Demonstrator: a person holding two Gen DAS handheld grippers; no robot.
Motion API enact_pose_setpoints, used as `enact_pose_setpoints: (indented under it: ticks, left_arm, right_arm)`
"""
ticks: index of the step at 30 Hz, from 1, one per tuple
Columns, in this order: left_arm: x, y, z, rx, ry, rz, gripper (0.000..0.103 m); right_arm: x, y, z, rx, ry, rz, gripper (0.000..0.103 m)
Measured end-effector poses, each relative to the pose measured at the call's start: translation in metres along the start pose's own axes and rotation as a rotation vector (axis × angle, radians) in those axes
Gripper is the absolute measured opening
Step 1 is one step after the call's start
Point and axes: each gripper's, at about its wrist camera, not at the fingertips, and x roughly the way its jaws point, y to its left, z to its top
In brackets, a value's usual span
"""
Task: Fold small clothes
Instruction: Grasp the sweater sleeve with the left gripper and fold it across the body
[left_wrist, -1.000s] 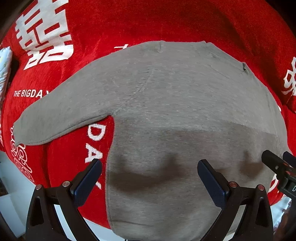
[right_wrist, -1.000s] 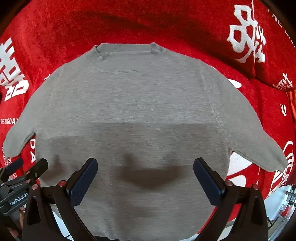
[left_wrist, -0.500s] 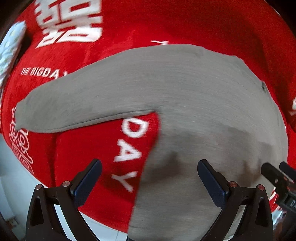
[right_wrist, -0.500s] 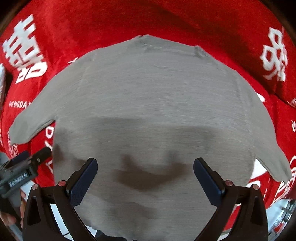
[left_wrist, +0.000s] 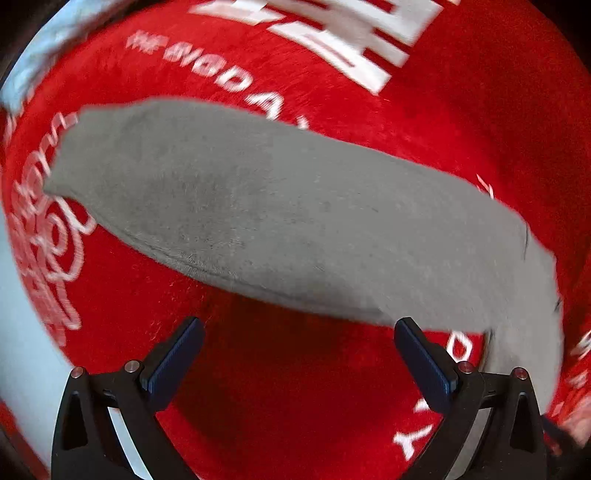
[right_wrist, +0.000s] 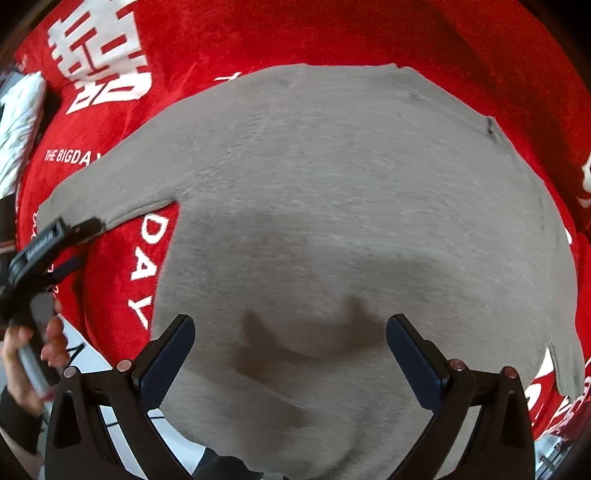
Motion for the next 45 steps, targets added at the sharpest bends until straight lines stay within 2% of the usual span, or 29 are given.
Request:
enact_pose_setpoints:
  ticks: [2, 7, 11, 12, 13, 14, 15, 17, 21, 25, 30, 31, 34, 37, 38, 41, 45]
  left_arm:
    - [0.014, 0.016, 0.007, -0.082, 0.028, -0.105, 0.103]
    - [0.023, 0.027, 0.021, -0.225, -0.007, -0.245, 0.103]
    - [0.018, 0.028, 0.034, -0.258, -0.058, -0.277, 0.103]
    - [0.015, 0.029, 0.037, -0.261, -0.081, -0.273, 0.100]
    - [0.009, 0.029, 0.038, -0.258, -0.116, -0.241, 0.093]
    - [0.006, 0.029, 0.042, -0.250, -0.125, -0.210, 0.070]
    - [0.004, 0.030, 0.043, -0.239, -0.123, -0.192, 0.039]
    - [0.010, 0.040, 0.049, -0.222, -0.091, -0.208, 0.007]
    - [-0.001, 0.037, 0.047, -0.172, -0.144, -0.217, 0.007]
    - [-0.034, 0.003, 0.045, -0.021, -0.242, -0.178, 0.007]
    - [-0.072, -0.081, 0.039, 0.259, -0.320, -0.193, 0.007]
    - [-0.076, -0.093, 0.038, 0.290, -0.327, -0.202, 0.007]
    - [-0.092, -0.160, 0.019, 0.446, -0.346, -0.263, 0.007]
    - [-0.089, -0.222, -0.003, 0.578, -0.330, -0.304, 0.007]
    - [-0.083, -0.250, -0.016, 0.639, -0.313, -0.307, 0.007]
    - [-0.058, -0.308, -0.051, 0.739, -0.226, -0.332, 0.007]
    - [-0.011, -0.349, -0.090, 0.821, -0.106, -0.264, 0.007]
  right_arm:
    - [0.001, 0.004, 0.001, -0.007, 0.002, 0.000, 0.103]
    - [0.007, 0.009, 0.001, -0.010, 0.006, -0.002, 0.103]
    - [0.007, 0.011, -0.003, 0.003, 0.003, 0.005, 0.103]
    - [0.005, 0.010, -0.005, 0.007, -0.004, 0.011, 0.103]
    - [0.004, 0.010, -0.006, 0.011, -0.009, 0.016, 0.103]
    - [0.003, 0.009, -0.008, 0.016, -0.014, 0.023, 0.103]
    - [0.001, 0.009, -0.010, 0.019, -0.015, 0.027, 0.103]
    - [0.000, 0.006, -0.013, 0.026, -0.020, 0.036, 0.103]
    - [-0.008, -0.007, -0.022, 0.052, -0.041, 0.052, 0.103]
    - [-0.016, -0.028, -0.031, 0.117, -0.066, 0.061, 0.103]
    - [-0.032, -0.063, -0.042, 0.212, -0.104, 0.084, 0.103]
    - [-0.035, -0.072, -0.044, 0.235, -0.113, 0.087, 0.103]
    - [-0.048, -0.109, -0.052, 0.314, -0.154, 0.090, 0.103]
    - [-0.053, -0.146, -0.060, 0.372, -0.165, 0.070, 0.103]
    - [-0.054, -0.159, -0.063, 0.394, -0.165, 0.063, 0.103]
    - [-0.052, -0.196, -0.071, 0.457, -0.153, 0.041, 0.103]
    - [-0.047, -0.233, -0.082, 0.520, -0.127, 0.028, 0.103]
